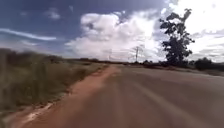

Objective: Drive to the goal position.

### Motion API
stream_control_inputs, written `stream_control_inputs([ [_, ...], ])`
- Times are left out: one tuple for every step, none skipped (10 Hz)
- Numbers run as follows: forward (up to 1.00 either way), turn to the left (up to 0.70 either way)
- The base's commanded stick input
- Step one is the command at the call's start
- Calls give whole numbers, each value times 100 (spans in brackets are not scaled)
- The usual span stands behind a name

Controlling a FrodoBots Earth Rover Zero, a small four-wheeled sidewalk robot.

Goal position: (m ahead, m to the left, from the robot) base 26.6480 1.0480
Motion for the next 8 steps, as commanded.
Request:
stream_control_inputs([
  [100, 0],
  [100, 0],
  [100, 0],
  [100, 0],
  [100, 0],
  [100, 0],
  [100, 0],
  [100, 0],
])
